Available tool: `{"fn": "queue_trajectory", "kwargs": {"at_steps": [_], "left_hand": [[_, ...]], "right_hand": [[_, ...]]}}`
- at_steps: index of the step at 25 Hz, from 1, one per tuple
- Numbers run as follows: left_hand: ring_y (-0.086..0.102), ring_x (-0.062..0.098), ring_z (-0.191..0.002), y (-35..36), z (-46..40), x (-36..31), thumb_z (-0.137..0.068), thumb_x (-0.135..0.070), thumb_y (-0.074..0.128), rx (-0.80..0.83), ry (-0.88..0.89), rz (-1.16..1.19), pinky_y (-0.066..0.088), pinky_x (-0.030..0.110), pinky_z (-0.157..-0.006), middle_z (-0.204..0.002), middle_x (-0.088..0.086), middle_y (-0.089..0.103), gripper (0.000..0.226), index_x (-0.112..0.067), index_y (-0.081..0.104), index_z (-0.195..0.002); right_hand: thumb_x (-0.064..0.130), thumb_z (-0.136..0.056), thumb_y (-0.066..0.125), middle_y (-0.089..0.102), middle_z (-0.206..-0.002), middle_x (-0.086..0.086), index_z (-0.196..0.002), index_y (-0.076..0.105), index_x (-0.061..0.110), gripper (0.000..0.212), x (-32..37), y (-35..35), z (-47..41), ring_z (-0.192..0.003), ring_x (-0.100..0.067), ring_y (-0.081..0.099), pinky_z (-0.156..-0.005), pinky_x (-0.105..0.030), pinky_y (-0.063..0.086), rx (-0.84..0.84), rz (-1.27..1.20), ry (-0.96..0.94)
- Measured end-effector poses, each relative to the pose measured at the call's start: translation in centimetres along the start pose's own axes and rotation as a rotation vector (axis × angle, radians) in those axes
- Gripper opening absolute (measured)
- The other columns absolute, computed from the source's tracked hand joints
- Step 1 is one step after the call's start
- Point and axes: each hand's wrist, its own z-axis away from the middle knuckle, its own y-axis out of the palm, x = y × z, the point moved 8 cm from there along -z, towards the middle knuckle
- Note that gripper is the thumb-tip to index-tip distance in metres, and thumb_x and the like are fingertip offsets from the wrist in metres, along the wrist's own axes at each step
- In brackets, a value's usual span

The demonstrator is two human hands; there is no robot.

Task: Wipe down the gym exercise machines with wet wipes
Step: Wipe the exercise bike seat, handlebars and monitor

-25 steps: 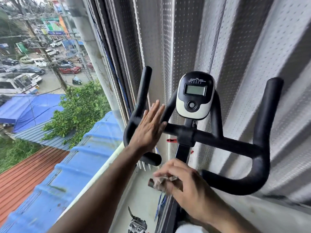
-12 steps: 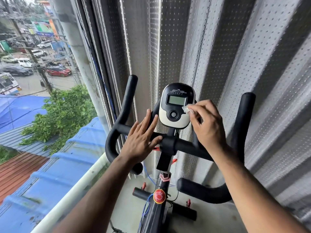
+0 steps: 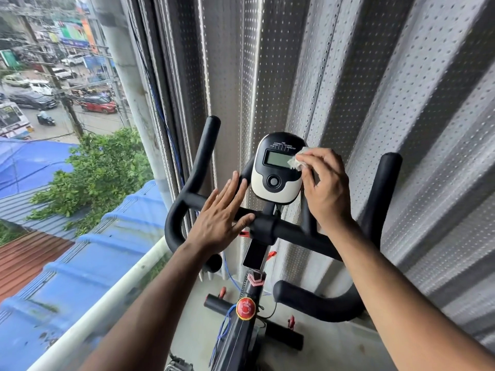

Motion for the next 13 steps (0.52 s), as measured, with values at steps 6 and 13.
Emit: {"fn": "queue_trajectory", "kwargs": {"at_steps": [6,13], "left_hand": [[-0.011,0.012,-0.159,0.0,0.1,-0.4,-0.107,-0.063,0.024,-0.016,0.045,-0.049,-0.008,0.029,-0.129,-0.173,-0.005,-0.018,0.079,-0.019,-0.005,-0.166],[-0.012,0.007,-0.158,0.1,0.2,-0.3,-0.103,-0.073,0.017,0.002,-0.002,-0.018,-0.003,0.032,-0.13,-0.172,-0.011,-0.018,0.082,-0.024,-0.006,-0.165]], "right_hand": [[0.0,-0.097,0.065,0.07,-0.107,-0.007,-0.106,0.076,0.002,0.014,-0.3,-0.3,-2.5,-0.1,-0.029,0.063,-0.096,-0.032,0.049,0.171,0.058,-0.298],[-0.011,-0.09,0.066,0.071,-0.118,-0.012,-0.113,0.074,-0.002,0.025,0.4,0.9,-3.5,-0.11,-0.026,0.067,-0.101,-0.035,0.054,0.356,0.006,-0.423]]}}
